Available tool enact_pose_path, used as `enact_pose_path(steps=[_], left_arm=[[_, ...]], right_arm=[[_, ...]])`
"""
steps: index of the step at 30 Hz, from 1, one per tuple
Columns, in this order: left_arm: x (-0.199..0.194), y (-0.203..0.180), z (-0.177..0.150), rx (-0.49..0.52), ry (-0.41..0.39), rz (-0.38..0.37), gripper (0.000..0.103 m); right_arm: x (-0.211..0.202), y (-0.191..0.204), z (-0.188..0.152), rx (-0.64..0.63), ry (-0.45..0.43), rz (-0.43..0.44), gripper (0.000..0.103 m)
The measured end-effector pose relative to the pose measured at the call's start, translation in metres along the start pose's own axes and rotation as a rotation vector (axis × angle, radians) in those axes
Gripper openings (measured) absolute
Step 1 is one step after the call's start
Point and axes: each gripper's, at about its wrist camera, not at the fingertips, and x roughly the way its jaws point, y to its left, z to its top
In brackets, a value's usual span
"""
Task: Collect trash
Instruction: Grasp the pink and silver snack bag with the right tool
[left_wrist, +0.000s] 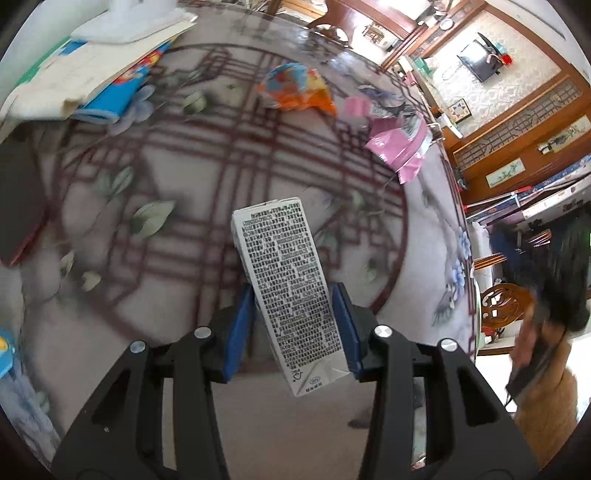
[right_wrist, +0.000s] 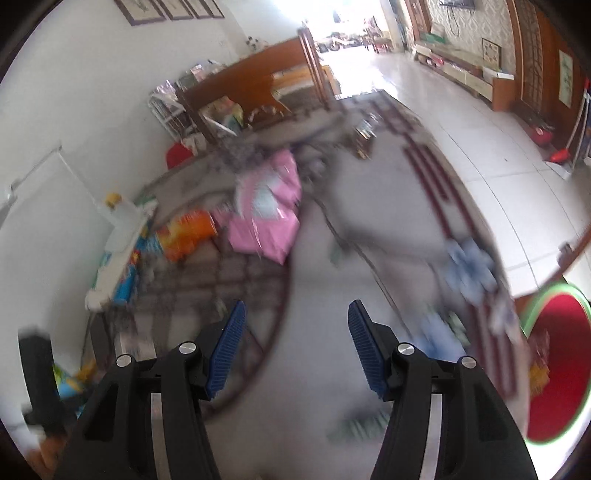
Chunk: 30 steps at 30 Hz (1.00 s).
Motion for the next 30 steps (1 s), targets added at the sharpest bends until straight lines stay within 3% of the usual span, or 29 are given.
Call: enact_pose_path(steps=[3, 7, 11, 14, 19, 23, 30], left_arm=[[0.0, 0.006, -0.008, -0.039, -0.006, -0.016, 0.042], [0.007, 0.006, -0.014, -0.065, 0.0, -0.03, 0.042], [0.009, 0.003, -0.014, -0.088, -0.004, -0.049, 0.043], [0.009, 0.0, -0.014, -0.111, -0.008, -0.067, 0.052], [0.008, -0.003, -0.017, -0.129, -0.017, -0.077, 0.057], [0.009, -0.006, -0.018, -0.118, -0.019, -0.061, 0.057], [0.01, -0.01, -0.015, -0.106, -0.035, -0.043, 0.057]], right_arm=[[0.02, 0.015, 0.028, -0.003, -0.042, -0.007, 0.069], [0.054, 0.03, 0.059, -0.017, -0.042, -0.02, 0.071], [0.094, 0.028, 0.081, 0.069, 0.016, -0.031, 0.072], [0.117, 0.025, 0.09, 0.119, 0.039, -0.068, 0.072], [0.147, 0.034, 0.095, 0.083, 0.099, -0.108, 0.072], [0.149, 0.031, 0.089, 0.082, 0.121, -0.109, 0.049], [0.1, 0.032, 0.064, -0.013, 0.122, -0.017, 0.046]])
